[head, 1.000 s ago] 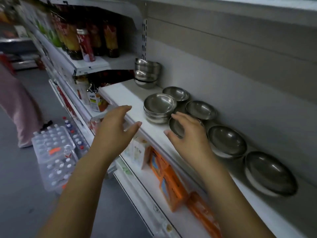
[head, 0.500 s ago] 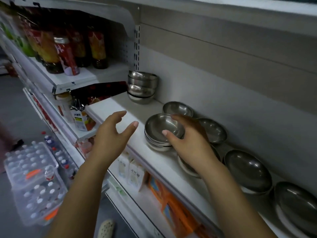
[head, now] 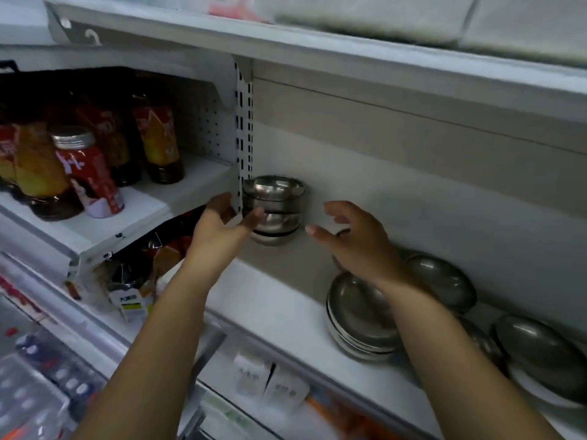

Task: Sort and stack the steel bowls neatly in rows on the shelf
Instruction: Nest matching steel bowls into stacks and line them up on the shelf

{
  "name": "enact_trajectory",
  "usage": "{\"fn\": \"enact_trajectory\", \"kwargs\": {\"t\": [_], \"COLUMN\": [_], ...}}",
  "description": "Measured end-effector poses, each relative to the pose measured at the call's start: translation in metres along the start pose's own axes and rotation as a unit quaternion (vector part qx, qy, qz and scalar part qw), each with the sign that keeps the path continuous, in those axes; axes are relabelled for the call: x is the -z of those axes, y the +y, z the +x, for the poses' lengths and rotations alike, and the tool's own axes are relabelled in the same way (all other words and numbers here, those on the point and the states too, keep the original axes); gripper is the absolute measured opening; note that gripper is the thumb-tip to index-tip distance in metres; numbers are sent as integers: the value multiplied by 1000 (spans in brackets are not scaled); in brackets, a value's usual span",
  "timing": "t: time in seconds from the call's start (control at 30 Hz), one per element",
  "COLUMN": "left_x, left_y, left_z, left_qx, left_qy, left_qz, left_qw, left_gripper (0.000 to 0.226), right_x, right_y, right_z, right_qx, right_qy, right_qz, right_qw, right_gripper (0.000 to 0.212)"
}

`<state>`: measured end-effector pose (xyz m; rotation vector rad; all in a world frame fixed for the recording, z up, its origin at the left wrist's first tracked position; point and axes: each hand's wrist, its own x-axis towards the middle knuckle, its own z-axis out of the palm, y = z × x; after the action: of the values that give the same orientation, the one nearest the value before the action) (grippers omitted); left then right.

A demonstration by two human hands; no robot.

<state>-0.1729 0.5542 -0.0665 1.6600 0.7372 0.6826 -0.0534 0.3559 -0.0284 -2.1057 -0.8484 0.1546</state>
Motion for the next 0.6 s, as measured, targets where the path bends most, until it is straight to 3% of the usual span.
{"fn": "enact_trajectory", "kwargs": {"t": [0.13,0.3,0.37,0.43,0.5,0.53,0.6], "left_x": [2,5,5,8,7,7,7], "left_y": [-8,-27,-34,-23,-22,-23,-25], "left_z": [40,89,100,96,98,98,101], "left_qx": [-8,-33,-44,-65,-73,-73,-84], "left_qy": [-52,-135,-151,-165,-177,-179,-175], "left_qz": [21,82,111,115,96,87,75], "left_qw": [998,987,981,977,977,977,978], "left_gripper": [77,102,96,68,48,48,52], "right_x": [-13,-23,-30,-36,-43,-46,-51], "right_y": [-13,-15,-13,-13,-15,-16,-16], "right_z": [31,62,69,75,79,81,83], "right_qx": [-33,-110,-121,-115,-81,-63,-44], "right_qy": [-11,-24,-30,-35,-39,-35,-7], "right_qz": [-16,-25,-32,-40,-50,-45,-53], "right_qw": [999,993,992,992,995,996,998], "right_gripper": [63,86,86,69,32,22,25]}}
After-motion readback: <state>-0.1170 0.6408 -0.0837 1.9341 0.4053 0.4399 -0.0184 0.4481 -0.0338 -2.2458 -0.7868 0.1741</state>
